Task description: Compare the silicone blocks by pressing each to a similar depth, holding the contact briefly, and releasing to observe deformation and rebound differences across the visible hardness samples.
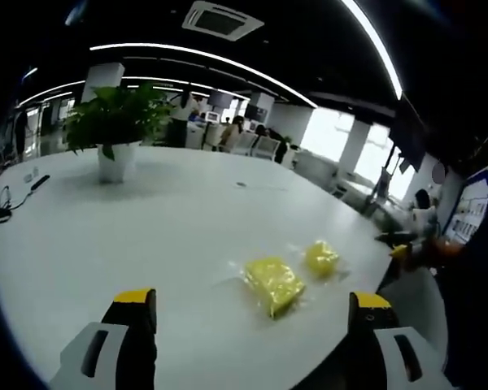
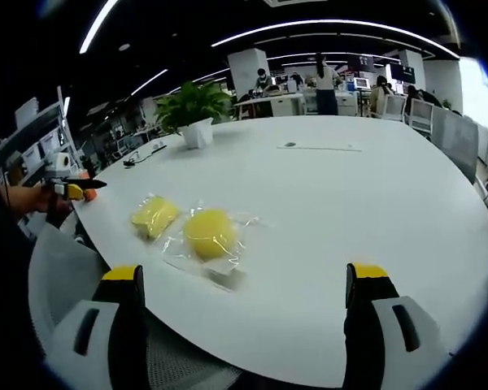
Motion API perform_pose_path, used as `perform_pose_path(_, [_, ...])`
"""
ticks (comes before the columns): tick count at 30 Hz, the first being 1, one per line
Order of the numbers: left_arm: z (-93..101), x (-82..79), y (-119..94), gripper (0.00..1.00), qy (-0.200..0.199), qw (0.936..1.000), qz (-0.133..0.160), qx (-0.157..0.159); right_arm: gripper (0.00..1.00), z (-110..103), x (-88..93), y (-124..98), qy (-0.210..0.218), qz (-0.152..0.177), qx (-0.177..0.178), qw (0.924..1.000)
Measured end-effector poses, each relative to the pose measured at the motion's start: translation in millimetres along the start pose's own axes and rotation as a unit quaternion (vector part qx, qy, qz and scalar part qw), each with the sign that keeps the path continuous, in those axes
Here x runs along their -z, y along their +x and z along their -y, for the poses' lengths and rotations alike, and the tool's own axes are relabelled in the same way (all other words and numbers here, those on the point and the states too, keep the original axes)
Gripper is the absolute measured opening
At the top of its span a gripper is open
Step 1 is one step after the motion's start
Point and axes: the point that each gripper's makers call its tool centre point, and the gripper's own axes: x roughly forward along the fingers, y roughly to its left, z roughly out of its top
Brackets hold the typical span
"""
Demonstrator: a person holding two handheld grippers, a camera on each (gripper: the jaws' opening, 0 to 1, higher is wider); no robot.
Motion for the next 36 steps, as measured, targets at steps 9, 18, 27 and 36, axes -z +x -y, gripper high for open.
perform_pose_path(9, [-9.7,-4.5,-7,1.0,0.036,0.9988,0.005,-0.033,0.96,-2,1.0,0,0.002,0.0,0.0,1.0])
perform_pose_path(18, [-7.5,-8.2,-6,1.0,0.021,0.9994,0.013,-0.025,0.96,0,0.9,-2,-0.003,-0.003,0.001,1.0])
perform_pose_path(27, [-9.6,-7.4,-7,1.0,0.015,0.9995,0.012,-0.025,0.96,3,4.2,-2,0.001,-0.004,0.006,1.0])
perform_pose_path(36, [-15.6,2.0,-6,1.0,0.002,0.9996,0.003,-0.028,0.96,6,7.4,3,0.01,-0.011,0.005,0.9999])
